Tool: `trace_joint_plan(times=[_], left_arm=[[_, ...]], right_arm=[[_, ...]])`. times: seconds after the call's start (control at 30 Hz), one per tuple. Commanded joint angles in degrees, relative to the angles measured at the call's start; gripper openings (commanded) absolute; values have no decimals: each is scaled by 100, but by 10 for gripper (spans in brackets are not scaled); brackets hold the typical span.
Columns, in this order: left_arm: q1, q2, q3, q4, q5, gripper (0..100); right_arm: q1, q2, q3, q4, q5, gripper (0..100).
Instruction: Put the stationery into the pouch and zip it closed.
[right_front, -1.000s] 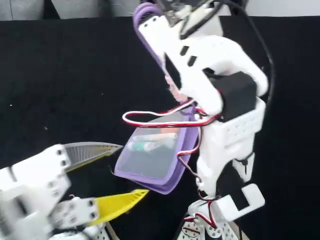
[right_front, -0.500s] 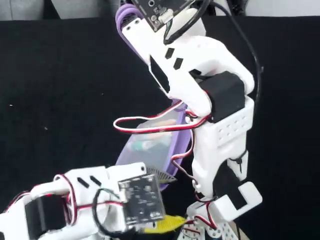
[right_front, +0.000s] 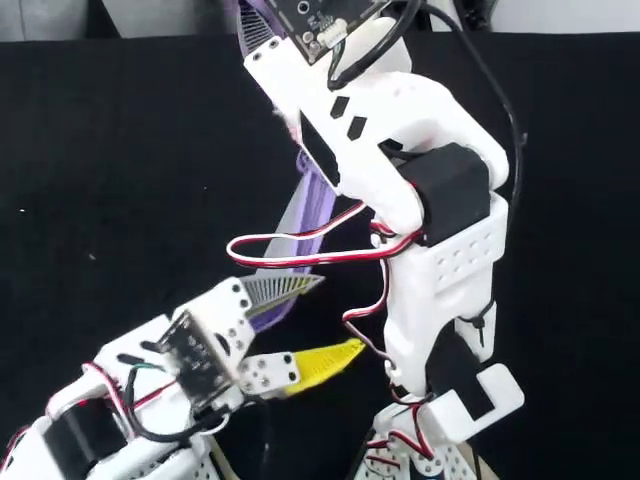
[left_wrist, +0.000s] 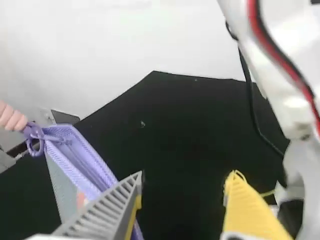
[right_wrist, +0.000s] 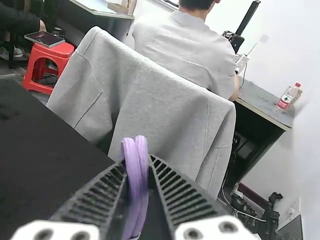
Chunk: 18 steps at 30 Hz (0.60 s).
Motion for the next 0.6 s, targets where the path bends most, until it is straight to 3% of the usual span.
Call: trace_joint_plan(times=[0.0, 0.57], left_arm=[[127, -448, 31, 492, 88, 267], [-374, -1864, -857, 2110, 114, 267]], right_arm=[[-88, -22, -22, -176, 62, 14], [-88, 347, -66, -334, 62, 13]])
